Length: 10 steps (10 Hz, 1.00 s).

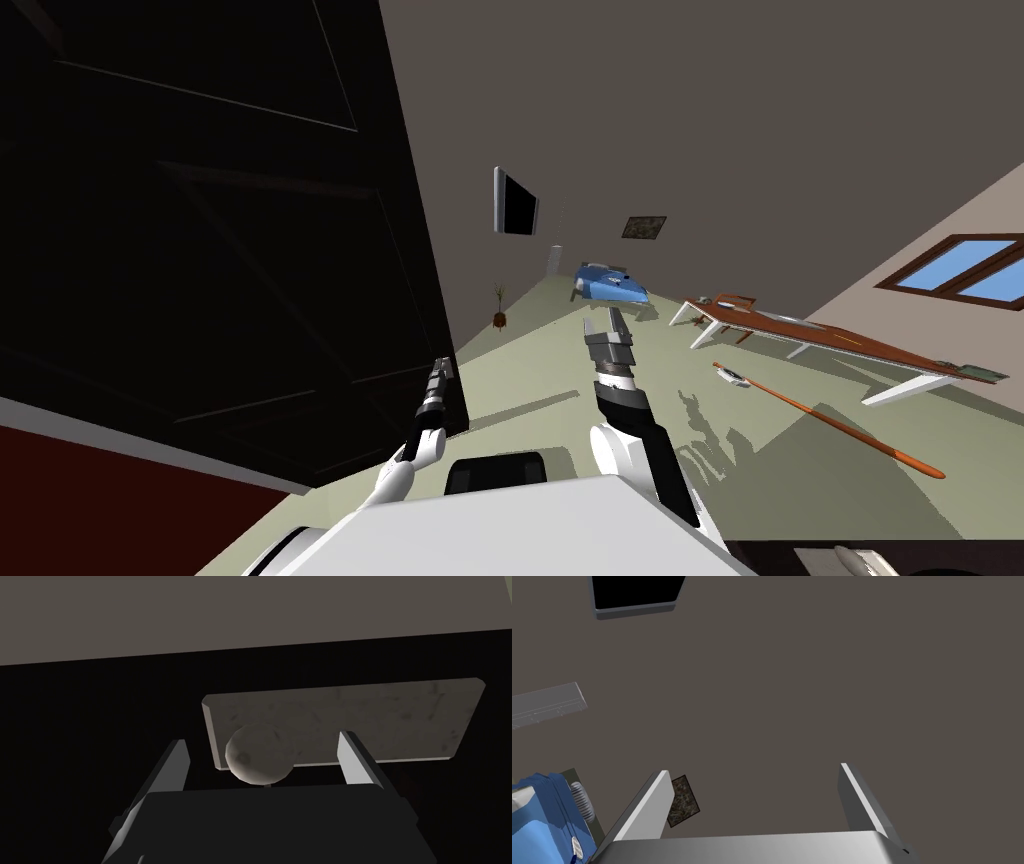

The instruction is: Push the door open

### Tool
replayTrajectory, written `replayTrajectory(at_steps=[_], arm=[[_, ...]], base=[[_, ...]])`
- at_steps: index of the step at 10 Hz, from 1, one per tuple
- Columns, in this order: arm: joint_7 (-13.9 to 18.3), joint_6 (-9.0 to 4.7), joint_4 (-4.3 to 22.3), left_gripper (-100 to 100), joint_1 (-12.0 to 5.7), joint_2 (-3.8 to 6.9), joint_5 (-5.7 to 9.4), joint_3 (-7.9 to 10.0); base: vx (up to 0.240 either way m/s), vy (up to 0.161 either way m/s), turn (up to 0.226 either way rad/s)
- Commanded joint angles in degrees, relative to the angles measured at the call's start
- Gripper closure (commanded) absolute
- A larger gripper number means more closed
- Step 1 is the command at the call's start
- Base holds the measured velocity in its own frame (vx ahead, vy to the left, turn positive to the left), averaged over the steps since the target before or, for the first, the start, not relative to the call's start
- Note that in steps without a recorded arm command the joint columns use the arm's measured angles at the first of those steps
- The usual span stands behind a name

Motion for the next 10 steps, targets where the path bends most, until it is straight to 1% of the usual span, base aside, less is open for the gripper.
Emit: replayTrajectory(at_steps=[1, 6, 8, 9, 10], arm=[[0.00, 0.15, 0.01, 100, -0.04, 0.06, 0.01, 0.03], [0.00, 0.15, 0.01, 100, -0.04, 0.06, 0.01, 0.03], [-0.48, 0.32, 0.28, 100, -0.02, 0.40, 0.88, 1.09], [-0.48, 0.32, 0.28, 100, -0.02, 0.40, 0.88, 1.09], [-0.77, 0.34, 0.37, 100, -0.10, 0.63, 1.48, 1.83]], base=[[-0.018, -0.005, -0.002], [-0.018, -0.003, -0.002], [0.147, -0.034, 0.039], [0.130, -0.032, 0.032], [0.156, -0.023, 0.048]])
